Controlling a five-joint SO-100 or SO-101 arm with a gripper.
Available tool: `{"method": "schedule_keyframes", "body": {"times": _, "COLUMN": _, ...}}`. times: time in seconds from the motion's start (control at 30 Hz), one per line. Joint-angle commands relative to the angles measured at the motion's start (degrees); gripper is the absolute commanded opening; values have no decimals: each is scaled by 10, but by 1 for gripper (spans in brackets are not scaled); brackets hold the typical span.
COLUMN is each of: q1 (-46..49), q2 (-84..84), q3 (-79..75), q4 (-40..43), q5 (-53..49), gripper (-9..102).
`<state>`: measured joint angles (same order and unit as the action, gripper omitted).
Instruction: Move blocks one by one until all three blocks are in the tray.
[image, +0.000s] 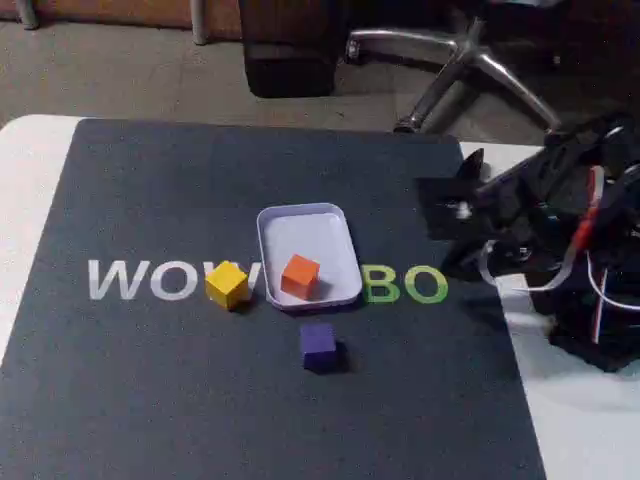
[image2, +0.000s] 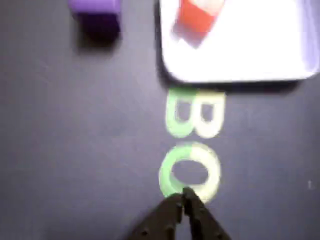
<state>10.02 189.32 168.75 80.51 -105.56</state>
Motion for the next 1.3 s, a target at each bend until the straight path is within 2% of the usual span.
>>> {"method": "schedule_keyframes", "body": {"times": 0.0, "q1": -48, "q2": -25, "q3": -122, "q4": 37, "q5": 53, "gripper": -8}}
{"method": "schedule_keyframes", "body": {"times": 0.27, "q1": -139, "q2": -392, "q3": -396, "q4": 40, "q5": 210, "gripper": -6}}
{"method": "schedule_keyframes", "body": {"times": 0.57, "q1": -145, "q2": -817, "q3": -662, "q4": 33, "q5": 279, "gripper": -5}}
{"method": "schedule_keyframes", "body": {"times": 0.83, "q1": -121, "q2": -888, "q3": -686, "q4": -5, "q5": 251, "gripper": 6}}
{"method": "schedule_keyframes", "body": {"times": 1.27, "q1": -94, "q2": -967, "q3": -685, "q4": -55, "q5": 219, "gripper": 16}}
